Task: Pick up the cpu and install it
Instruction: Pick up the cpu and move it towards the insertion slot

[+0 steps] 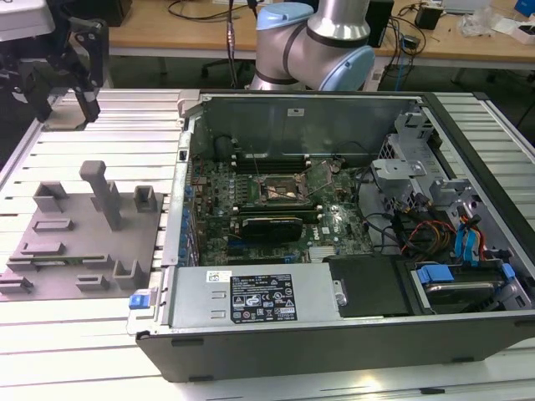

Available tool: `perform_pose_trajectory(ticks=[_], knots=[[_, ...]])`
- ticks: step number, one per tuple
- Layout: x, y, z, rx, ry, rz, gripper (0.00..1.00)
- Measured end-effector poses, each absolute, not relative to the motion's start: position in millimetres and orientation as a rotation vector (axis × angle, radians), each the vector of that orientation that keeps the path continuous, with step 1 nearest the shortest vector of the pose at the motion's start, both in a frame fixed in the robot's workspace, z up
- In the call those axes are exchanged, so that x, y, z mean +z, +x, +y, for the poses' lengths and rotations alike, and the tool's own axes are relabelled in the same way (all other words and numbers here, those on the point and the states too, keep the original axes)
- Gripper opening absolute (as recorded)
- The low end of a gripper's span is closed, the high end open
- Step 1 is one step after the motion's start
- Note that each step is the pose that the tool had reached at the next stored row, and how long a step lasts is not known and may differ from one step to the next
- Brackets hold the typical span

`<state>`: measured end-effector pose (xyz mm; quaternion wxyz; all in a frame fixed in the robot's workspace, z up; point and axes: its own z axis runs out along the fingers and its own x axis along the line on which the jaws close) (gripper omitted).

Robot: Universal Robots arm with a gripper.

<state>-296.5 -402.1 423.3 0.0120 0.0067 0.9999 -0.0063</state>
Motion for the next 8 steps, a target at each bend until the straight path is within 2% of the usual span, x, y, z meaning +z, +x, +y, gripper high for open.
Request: perform_pose_trajectory(ticks=[8], knots=[[423.3,-287.4,-402.2,-0.02,0.021,3.117,0.55]])
